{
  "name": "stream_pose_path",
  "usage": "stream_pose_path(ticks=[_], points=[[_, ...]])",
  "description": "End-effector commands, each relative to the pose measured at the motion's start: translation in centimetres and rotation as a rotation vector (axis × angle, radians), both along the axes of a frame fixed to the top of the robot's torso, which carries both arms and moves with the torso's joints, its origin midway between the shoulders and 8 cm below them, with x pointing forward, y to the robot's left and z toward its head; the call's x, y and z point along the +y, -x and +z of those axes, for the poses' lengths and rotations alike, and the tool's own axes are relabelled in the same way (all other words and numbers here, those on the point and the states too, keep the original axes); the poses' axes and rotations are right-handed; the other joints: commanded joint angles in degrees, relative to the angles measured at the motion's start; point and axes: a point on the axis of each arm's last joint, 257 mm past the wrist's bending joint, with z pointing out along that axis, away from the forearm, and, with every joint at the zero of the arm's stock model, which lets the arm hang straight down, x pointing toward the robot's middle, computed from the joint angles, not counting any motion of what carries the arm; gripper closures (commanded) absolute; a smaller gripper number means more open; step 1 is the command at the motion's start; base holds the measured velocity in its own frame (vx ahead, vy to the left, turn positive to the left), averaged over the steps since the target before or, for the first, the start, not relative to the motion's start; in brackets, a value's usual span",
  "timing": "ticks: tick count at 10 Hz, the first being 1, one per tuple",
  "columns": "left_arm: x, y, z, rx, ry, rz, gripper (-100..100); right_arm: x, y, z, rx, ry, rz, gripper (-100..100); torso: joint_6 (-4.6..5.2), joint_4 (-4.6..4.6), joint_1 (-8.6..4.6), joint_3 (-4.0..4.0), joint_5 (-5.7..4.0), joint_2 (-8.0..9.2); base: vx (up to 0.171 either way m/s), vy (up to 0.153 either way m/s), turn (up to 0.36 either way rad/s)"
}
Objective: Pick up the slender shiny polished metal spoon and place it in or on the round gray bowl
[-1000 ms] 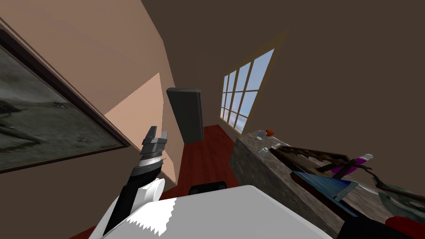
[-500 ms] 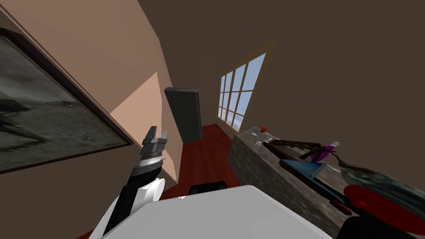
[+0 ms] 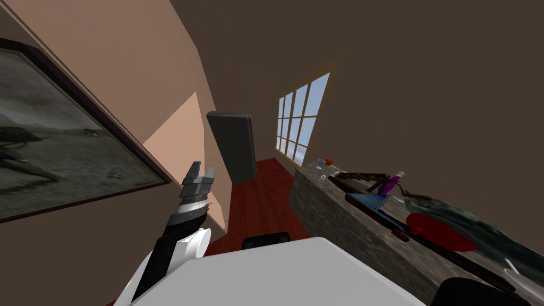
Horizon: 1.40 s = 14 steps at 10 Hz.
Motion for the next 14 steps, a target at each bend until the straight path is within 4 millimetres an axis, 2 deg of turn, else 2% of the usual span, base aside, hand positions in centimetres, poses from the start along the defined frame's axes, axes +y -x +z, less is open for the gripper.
stream_pose_path(ticks=[1, 3, 6, 10, 14], points=[[0.0, 0.0, 0.0, 0.000, 0.000, 0.000, 0, -1.1, -1.2, 1.8, -0.033, 0.024, 0.004, 100, 0.00, 0.00, 0.00, 0.00, 0.00, 0.00, -0.118, 0.018, -0.129], [0.0, 0.0, 0.0, 0.000, 0.000, 0.000, 0, -1.4, -1.6, 2.4, -0.043, 0.031, 0.007, 100, 0.01, 0.02, 0.05, 0.05, 0.01, 0.07, -0.083, 0.009, -0.069], [0.0, 0.0, 0.0, 0.000, 0.000, 0.000, 0, -2.0, -3.0, 5.3, -0.059, 0.046, 0.041, 100, -0.03, -0.02, -0.06, -0.05, 0.00, -0.07, -0.085, -0.024, -0.082], [0.0, 0.0, 0.0, 0.000, 0.000, 0.000, 0, -0.3, -1.8, 6.4, 0.022, -0.003, 0.099, 100, -0.08, 0.01, -0.65, 0.03, -0.18, 0.06, -0.105, -0.123, 0.008], [0.0, 0.0, 0.0, 0.000, 0.000, 0.000, 0, 1.6, 0.1, 6.7, 0.107, -0.061, 0.137, 100, -0.15, -0.07, -0.49, -0.15, -0.22, -0.25, -0.045, -0.101, 0.025]])
